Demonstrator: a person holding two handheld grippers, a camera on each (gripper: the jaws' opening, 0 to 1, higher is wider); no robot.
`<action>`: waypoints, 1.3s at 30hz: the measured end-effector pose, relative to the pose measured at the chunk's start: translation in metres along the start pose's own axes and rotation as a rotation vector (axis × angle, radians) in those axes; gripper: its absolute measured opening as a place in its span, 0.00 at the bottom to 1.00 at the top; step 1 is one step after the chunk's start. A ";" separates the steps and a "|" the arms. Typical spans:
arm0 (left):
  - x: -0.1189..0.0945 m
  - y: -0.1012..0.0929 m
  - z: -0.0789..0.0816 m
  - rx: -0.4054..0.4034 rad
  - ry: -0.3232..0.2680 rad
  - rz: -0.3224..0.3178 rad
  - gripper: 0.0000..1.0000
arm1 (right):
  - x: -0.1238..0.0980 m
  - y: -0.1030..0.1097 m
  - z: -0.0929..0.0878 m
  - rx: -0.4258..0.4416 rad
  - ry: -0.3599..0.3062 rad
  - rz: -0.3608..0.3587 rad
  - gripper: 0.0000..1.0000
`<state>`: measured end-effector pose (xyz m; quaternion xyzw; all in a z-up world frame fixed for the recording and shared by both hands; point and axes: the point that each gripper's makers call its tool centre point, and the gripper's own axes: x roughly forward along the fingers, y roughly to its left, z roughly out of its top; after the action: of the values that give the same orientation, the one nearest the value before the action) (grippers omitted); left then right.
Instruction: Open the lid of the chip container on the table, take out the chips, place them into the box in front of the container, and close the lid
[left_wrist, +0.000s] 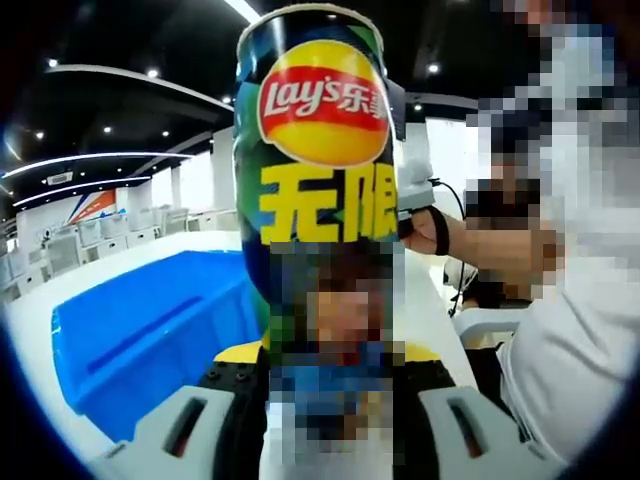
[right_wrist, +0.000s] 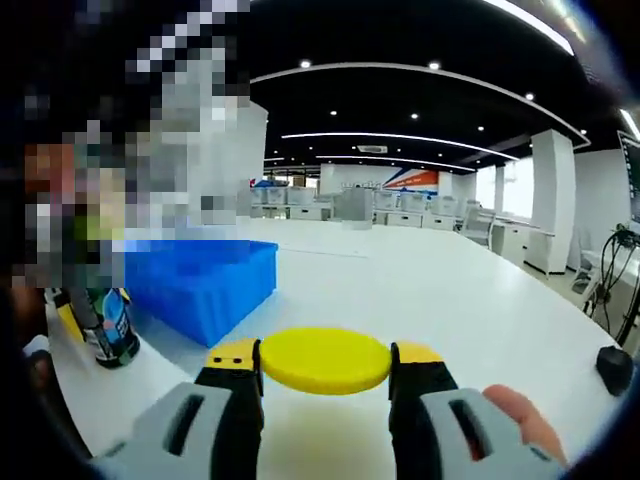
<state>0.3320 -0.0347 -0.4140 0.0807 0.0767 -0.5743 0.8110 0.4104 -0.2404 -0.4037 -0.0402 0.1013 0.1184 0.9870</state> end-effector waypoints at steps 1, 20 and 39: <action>0.000 0.000 0.000 0.000 0.001 0.000 0.47 | 0.000 0.000 -0.002 -0.004 0.006 0.003 0.49; 0.000 -0.001 -0.001 0.009 0.014 0.006 0.47 | -0.005 0.009 -0.004 0.020 0.023 0.023 0.54; 0.000 -0.002 0.000 0.013 0.014 0.008 0.47 | -0.004 0.014 -0.001 -0.038 0.009 0.052 0.58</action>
<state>0.3304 -0.0353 -0.4146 0.0903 0.0786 -0.5708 0.8123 0.4034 -0.2275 -0.4047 -0.0568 0.1047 0.1457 0.9821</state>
